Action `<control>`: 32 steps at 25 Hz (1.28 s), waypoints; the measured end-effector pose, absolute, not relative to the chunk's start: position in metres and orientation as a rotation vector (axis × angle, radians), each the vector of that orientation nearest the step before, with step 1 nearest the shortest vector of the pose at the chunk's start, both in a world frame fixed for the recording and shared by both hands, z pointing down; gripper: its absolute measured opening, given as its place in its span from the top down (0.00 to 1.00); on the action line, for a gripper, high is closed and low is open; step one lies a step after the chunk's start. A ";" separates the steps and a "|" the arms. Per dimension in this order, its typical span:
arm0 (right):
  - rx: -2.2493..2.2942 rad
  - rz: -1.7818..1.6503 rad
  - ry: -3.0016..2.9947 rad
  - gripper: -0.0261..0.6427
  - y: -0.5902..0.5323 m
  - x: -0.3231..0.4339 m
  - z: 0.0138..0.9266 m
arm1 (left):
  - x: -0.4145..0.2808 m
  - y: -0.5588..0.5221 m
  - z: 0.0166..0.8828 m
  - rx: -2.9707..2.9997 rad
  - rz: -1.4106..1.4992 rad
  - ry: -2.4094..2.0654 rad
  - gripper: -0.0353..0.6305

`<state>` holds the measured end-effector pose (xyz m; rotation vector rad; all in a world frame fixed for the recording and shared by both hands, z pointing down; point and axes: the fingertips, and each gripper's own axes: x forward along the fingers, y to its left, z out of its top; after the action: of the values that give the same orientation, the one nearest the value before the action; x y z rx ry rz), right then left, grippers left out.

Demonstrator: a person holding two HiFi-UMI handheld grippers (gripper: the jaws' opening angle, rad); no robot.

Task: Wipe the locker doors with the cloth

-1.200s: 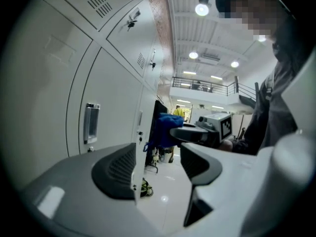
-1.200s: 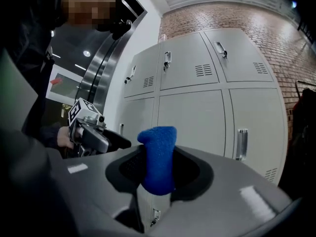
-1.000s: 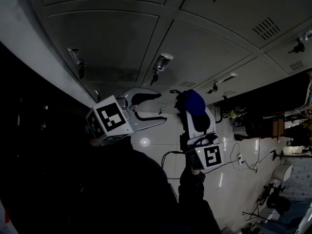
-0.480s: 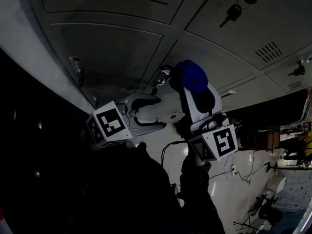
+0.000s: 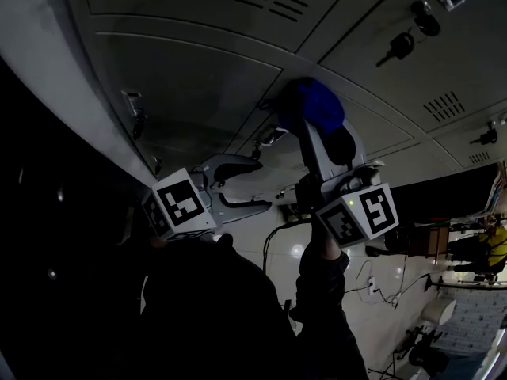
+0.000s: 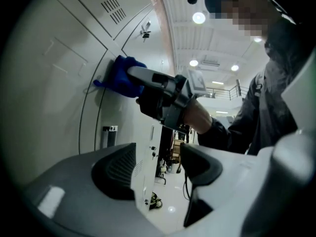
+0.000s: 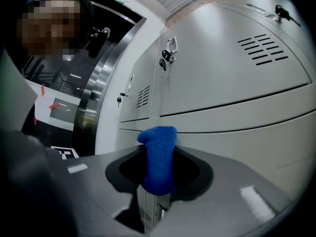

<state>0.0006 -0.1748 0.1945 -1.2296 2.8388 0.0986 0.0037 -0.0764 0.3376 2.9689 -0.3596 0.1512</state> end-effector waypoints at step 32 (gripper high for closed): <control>-1.532 0.038 2.742 0.77 -0.177 0.177 0.205 | 0.042 -0.087 0.346 2.970 0.230 -0.303 0.55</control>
<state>0.1766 -0.1773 0.2054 -1.5316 2.7416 0.0378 0.0417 -0.0871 0.3463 2.9696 -0.3025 0.2304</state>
